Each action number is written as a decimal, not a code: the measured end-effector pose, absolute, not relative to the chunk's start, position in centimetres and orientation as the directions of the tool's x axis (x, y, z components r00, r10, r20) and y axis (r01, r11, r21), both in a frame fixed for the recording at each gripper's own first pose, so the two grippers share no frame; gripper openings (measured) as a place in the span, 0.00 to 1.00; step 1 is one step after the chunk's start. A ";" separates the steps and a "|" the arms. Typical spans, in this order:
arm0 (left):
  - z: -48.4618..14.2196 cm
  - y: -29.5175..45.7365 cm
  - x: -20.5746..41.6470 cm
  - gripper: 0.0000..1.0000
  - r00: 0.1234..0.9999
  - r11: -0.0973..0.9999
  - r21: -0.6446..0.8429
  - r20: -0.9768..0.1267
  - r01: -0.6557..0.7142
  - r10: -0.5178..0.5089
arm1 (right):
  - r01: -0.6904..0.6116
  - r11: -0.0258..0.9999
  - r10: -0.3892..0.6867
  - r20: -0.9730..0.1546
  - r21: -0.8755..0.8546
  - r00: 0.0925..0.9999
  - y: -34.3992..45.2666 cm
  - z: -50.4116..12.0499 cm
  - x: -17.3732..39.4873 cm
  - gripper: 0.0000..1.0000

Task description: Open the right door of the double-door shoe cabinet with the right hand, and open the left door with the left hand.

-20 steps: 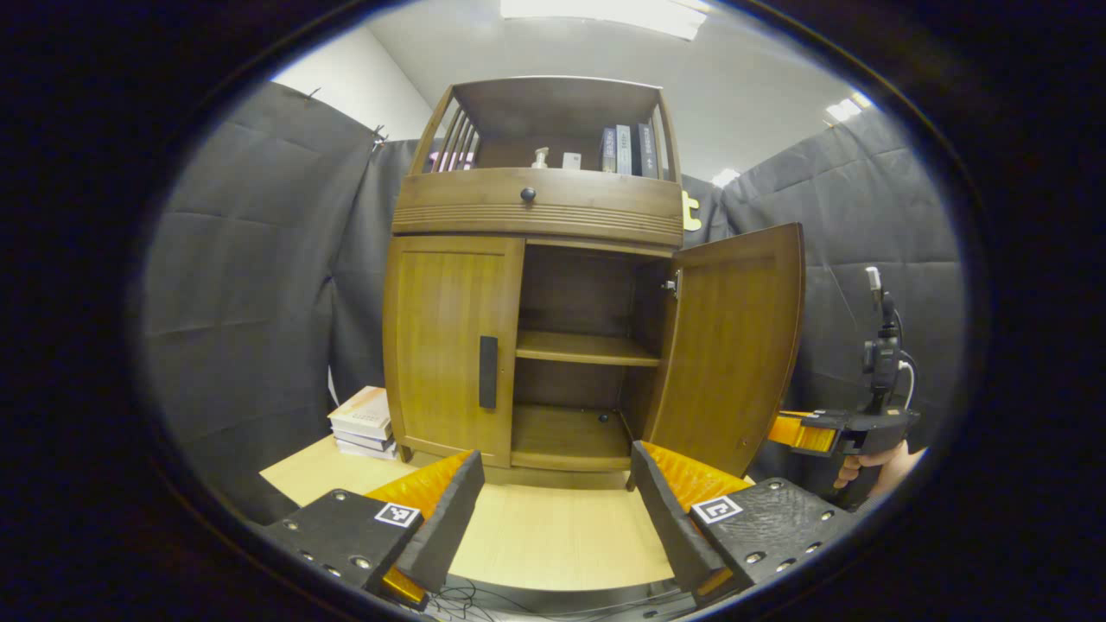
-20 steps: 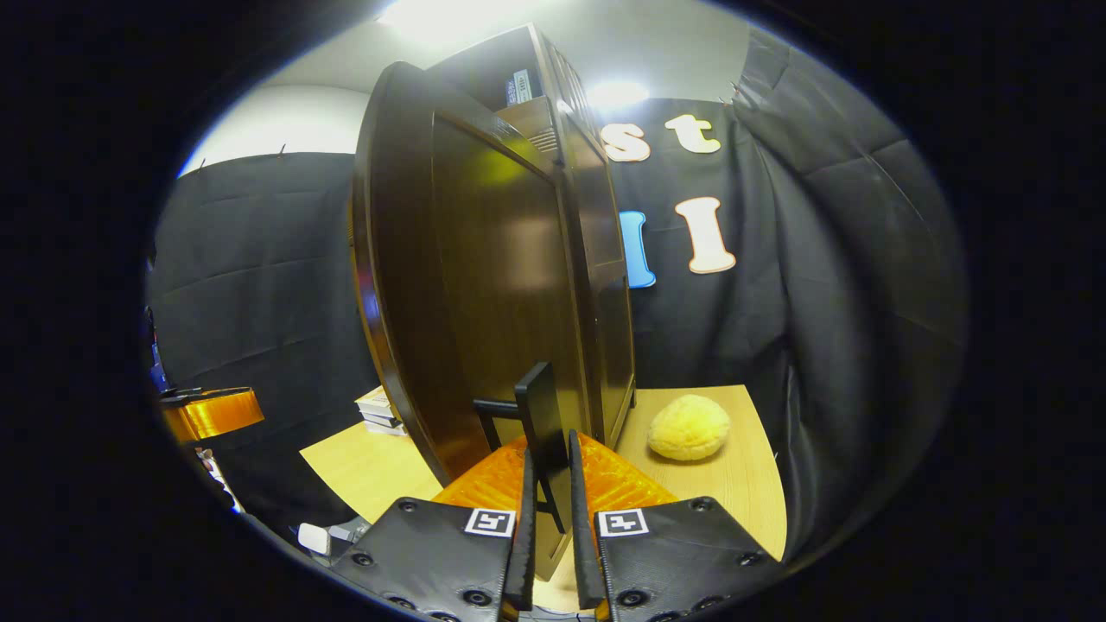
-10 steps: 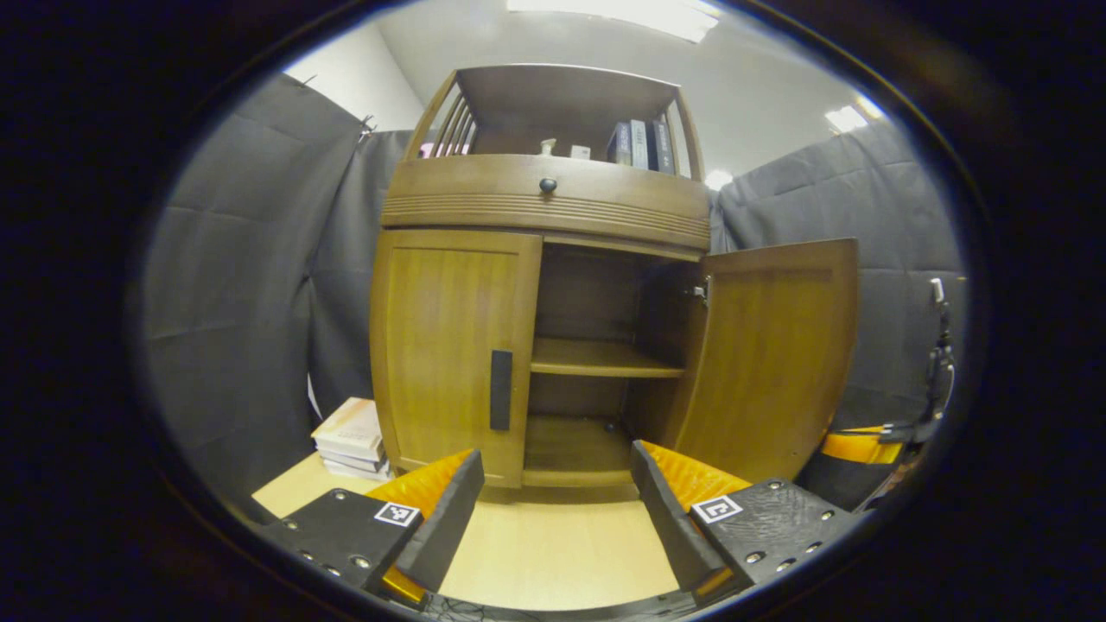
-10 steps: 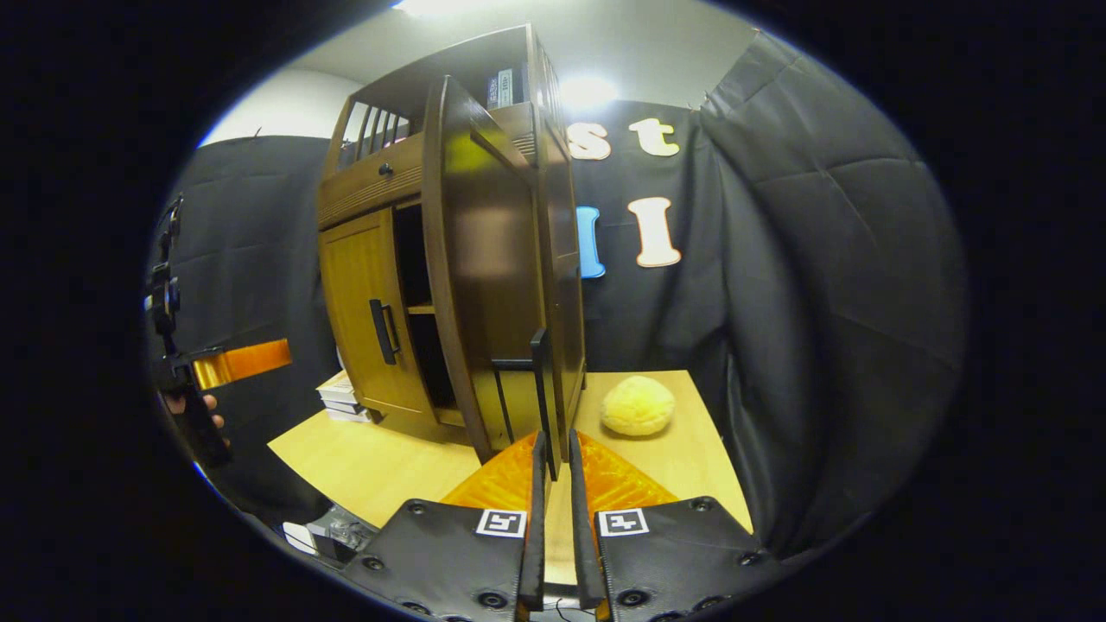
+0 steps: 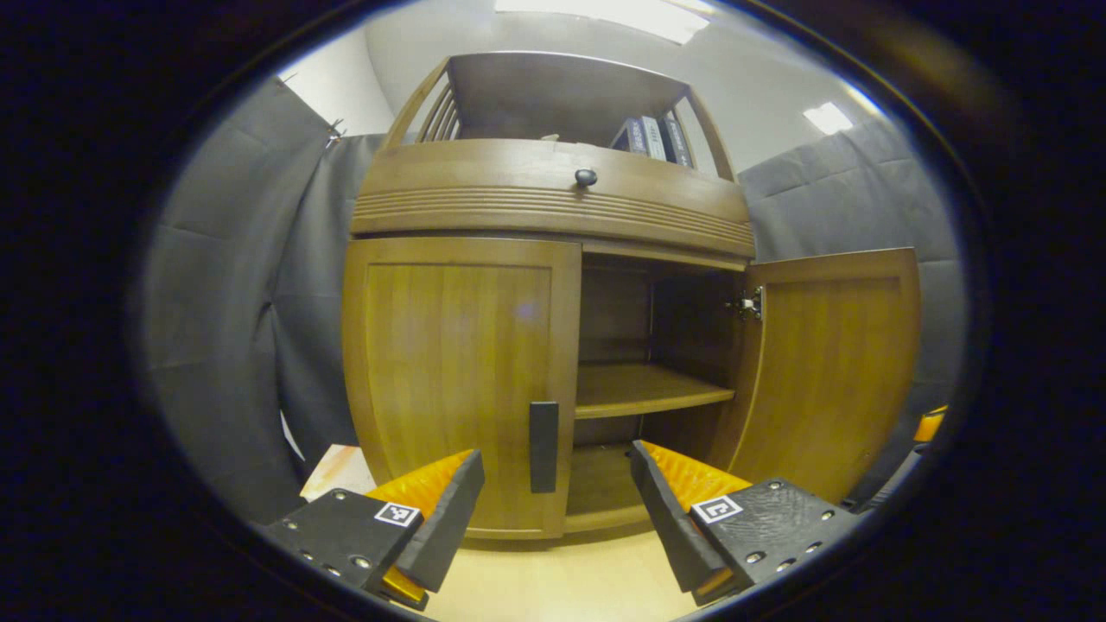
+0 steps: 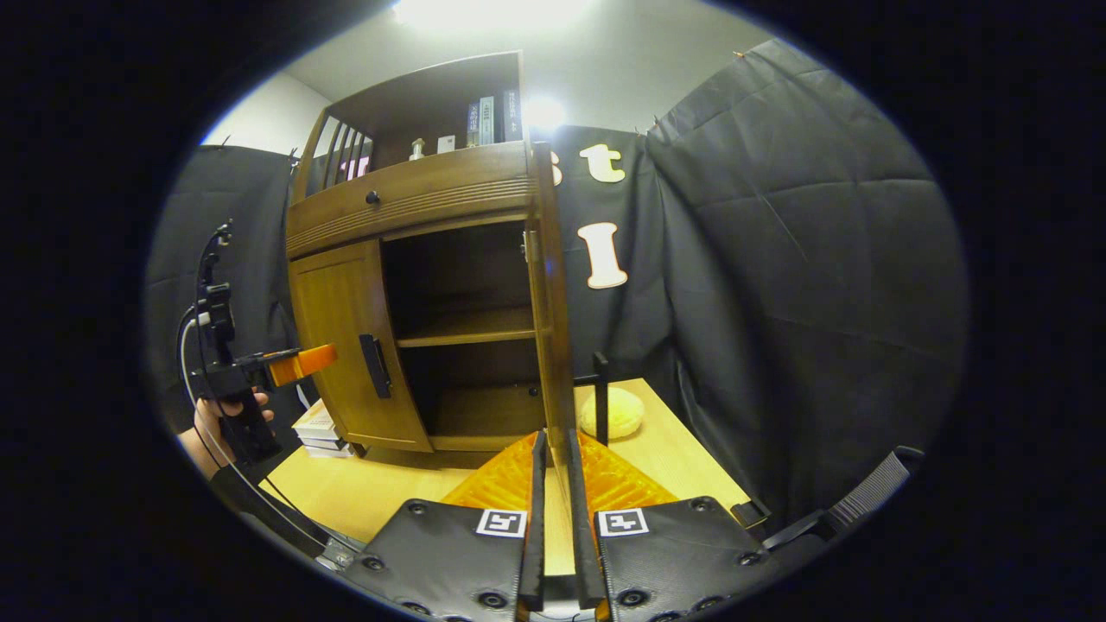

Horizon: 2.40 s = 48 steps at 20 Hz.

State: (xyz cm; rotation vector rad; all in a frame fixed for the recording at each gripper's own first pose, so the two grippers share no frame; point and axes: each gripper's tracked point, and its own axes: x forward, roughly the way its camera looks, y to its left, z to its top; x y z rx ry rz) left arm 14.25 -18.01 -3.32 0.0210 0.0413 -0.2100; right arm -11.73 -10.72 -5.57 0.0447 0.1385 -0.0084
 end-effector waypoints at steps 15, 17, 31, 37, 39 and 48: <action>-6.6 -17.9 25.6 0.99 0.985 0.985 -0.079 -0.071 0.152 -0.158 | -0.092 0.996 0.092 -0.041 0.009 0.995 -1.1 -2.7 -4.7 0.94; -7.3 -18.4 26.6 0.94 0.987 0.990 -0.048 -0.077 0.136 -0.139 | -0.117 0.993 0.117 -0.043 0.011 0.992 -0.7 -3.0 -3.3 0.98; -9.9 -19.3 28.0 0.23 0.993 0.997 -0.002 -0.097 0.072 -0.072 | -0.220 0.975 0.222 -0.071 0.031 0.972 0.9 -4.4 2.9 0.98; -9.8 -19.0 27.3 0.18 0.991 0.996 -0.012 -0.100 0.088 -0.089 | -0.206 0.977 0.210 -0.074 0.048 0.975 0.4 -4.8 3.1 0.98; -9.7 -18.9 26.6 0.15 0.990 0.995 -0.016 -0.097 0.102 -0.104 | -0.202 0.978 0.206 -0.078 0.055 0.975 0.5 -4.8 3.0 0.93; -9.7 -17.5 21.7 0.21 0.983 0.986 -0.027 -0.080 0.162 -0.163 | -0.204 0.977 0.209 -0.085 0.059 0.974 2.0 -4.9 1.3 0.93</action>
